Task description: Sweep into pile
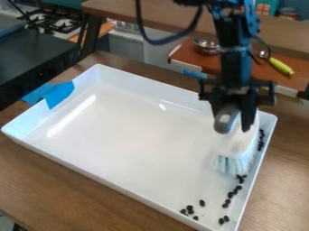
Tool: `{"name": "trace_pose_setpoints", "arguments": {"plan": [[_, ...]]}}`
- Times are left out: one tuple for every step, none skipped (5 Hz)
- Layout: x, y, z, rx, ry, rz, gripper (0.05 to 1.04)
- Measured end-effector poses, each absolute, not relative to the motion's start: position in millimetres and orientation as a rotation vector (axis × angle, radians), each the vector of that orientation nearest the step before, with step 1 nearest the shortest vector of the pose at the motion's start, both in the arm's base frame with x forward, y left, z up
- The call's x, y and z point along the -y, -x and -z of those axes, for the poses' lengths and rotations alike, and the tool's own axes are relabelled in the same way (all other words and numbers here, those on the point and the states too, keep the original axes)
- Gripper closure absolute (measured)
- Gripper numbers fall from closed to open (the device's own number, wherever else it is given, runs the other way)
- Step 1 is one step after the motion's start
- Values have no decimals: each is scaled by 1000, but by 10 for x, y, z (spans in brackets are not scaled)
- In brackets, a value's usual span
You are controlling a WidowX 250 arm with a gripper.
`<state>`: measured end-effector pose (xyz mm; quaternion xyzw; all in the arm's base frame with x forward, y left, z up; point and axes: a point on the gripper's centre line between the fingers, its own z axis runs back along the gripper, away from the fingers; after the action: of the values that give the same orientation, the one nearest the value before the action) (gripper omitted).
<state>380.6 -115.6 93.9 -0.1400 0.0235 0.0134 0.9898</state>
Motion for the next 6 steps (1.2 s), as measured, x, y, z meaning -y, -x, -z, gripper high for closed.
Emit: {"name": "trace_pose_setpoints", "arguments": {"plan": [[708, -3834, -1451, 49, 340, -89, 598], [193, -3749, -1624, 73, 348, -131, 598], [-158, -3611, -1574, 63, 345, -120, 598], [-663, -3420, -1438, 47, 306, -132, 598], [-1004, -3280, -1307, 54, 272, -100, 598], [-1394, -3132, -1241, 76, 221, -77, 598]]}}
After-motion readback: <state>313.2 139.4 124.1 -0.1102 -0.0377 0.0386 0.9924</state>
